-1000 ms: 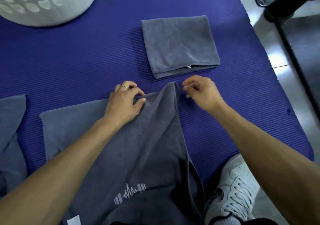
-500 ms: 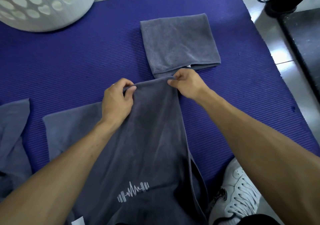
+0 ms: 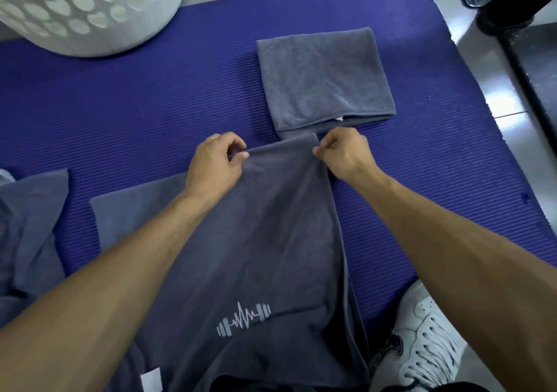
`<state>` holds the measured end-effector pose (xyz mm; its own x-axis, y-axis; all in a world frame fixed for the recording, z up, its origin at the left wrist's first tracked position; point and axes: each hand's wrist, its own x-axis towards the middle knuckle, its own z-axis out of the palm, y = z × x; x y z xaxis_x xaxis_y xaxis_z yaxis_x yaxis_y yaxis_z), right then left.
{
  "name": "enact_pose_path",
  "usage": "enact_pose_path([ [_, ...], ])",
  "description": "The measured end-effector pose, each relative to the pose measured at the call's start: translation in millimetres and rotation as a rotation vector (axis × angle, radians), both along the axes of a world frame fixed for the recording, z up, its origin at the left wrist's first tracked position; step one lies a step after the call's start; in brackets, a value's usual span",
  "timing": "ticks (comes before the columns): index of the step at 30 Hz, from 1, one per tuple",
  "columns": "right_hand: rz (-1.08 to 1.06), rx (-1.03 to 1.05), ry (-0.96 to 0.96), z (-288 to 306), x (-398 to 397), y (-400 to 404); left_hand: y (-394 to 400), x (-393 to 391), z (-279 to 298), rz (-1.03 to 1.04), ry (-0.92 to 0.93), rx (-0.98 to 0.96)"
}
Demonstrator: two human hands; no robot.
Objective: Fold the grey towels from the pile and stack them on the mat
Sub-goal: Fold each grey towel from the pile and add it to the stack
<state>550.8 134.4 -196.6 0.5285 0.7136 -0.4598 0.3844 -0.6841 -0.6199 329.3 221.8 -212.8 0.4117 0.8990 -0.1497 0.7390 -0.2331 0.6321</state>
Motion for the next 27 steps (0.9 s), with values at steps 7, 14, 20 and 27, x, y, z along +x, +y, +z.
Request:
enact_pose_path([
  [7, 0.289, -0.097, -0.087, 59.0, -13.4, -5.6, -0.2, 0.7, 77.2, -0.199, 0.029, -0.146],
  [14, 0.510, 0.002, 0.008, 160.1, -52.3, -70.6, -79.6, -22.6, 149.1, -0.102, -0.121, -0.214],
  [20, 0.226, -0.020, 0.191, 173.0, -81.6, -199.1, -194.0, -79.6, 177.0, 0.044, -0.359, -0.322],
  [27, -0.099, -0.155, 0.280, 131.0, -110.0, -318.6, -295.5, -118.6, 153.6, 0.090, -0.357, -0.392],
])
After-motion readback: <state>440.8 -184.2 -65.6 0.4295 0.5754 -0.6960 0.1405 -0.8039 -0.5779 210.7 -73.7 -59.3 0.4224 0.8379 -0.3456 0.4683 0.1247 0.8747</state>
